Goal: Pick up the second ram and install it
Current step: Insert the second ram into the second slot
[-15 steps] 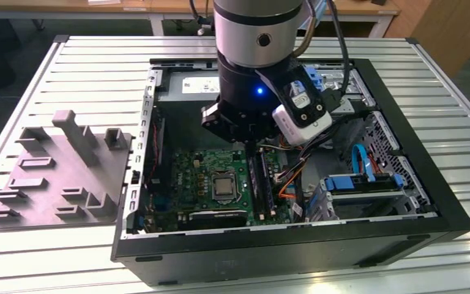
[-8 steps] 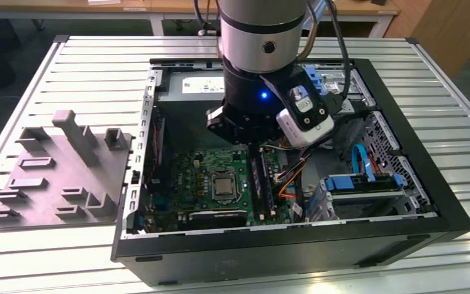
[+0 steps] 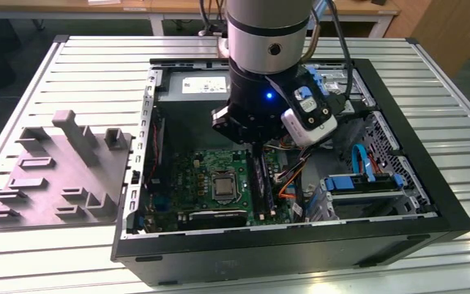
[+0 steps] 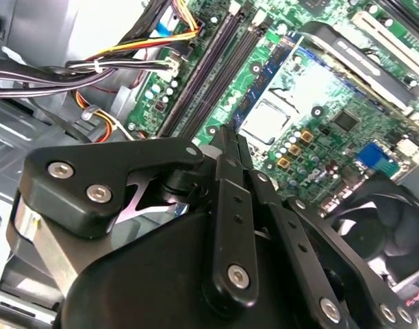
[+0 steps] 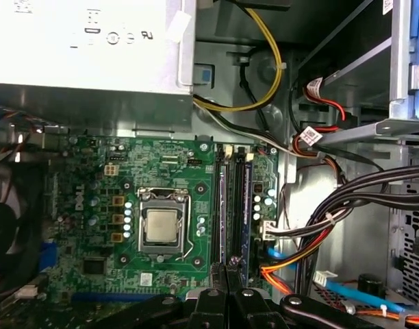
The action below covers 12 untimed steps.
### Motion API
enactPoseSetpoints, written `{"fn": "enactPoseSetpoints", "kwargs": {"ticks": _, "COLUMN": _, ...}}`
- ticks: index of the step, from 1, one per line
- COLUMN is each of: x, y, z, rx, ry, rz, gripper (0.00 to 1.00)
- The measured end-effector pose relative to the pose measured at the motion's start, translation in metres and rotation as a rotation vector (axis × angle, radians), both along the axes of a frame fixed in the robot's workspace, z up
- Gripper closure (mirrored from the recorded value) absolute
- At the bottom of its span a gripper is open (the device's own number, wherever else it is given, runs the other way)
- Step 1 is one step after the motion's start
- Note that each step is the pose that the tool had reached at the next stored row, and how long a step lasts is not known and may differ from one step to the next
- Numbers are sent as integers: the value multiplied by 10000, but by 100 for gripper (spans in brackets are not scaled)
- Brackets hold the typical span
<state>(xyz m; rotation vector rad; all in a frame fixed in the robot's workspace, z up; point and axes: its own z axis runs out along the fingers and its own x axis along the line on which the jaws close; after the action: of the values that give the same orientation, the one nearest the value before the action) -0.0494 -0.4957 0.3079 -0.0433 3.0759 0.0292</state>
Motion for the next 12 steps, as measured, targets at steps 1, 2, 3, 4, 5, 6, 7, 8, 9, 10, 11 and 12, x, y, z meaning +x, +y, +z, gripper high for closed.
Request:
{"fn": "enactPoseSetpoints", "kwargs": {"ticks": 1, "x": 9, "y": 3, "z": -11, "rx": 0, "ry": 1, "rz": 0, "gripper": 89}}
{"fn": "enactPoseSetpoints", "kwargs": {"ticks": 2, "x": 17, "y": 7, "z": -25, "rx": -2, "ry": 1, "rz": 0, "gripper": 89}}
{"fn": "enactPoseSetpoints", "kwargs": {"ticks": 3, "x": 25, "y": 11, "z": -41, "rx": 0, "ry": 0, "rz": -1, "gripper": 89}}
{"fn": "enactPoseSetpoints", "kwargs": {"ticks": 4, "x": 33, "y": 15, "z": -59, "rx": 0, "ry": 0, "rz": -2, "gripper": 89}}
{"fn": "enactPoseSetpoints", "kwargs": {"ticks": 5, "x": 38, "y": 18, "z": -77, "rx": 0, "ry": 0, "rz": -2, "gripper": 89}}
{"fn": "enactPoseSetpoints", "kwargs": {"ticks": 6, "x": 42, "y": 20, "z": -94, "rx": 0, "ry": 0, "rz": -3, "gripper": 89}}
{"fn": "enactPoseSetpoints", "kwargs": {"ticks": 7, "x": 44, "y": 22, "z": -113, "rx": 0, "ry": 1, "rz": -4, "gripper": 89}}
{"fn": "enactPoseSetpoints", "kwargs": {"ticks": 8, "x": 45, "y": 25, "z": -132, "rx": -1, "ry": 1, "rz": -5, "gripper": 89}}
{"fn": "enactPoseSetpoints", "kwargs": {"ticks": 9, "x": 46, "y": 28, "z": -149, "rx": -2, "ry": 1, "rz": -5, "gripper": 89}}
{"fn": "enactPoseSetpoints", "kwargs": {"ticks": 10, "x": 47, "y": 32, "z": -168, "rx": -1, "ry": 0, "rz": -4, "gripper": 89}}
{"fn": "enactPoseSetpoints", "kwargs": {"ticks": 11, "x": 49, "y": 36, "z": -186, "rx": 0, "ry": 0, "rz": -3, "gripper": 89}}
{"fn": "enactPoseSetpoints", "kwargs": {"ticks": 12, "x": 51, "y": 41, "z": -203, "rx": 0, "ry": 0, "rz": -3, "gripper": 89}}
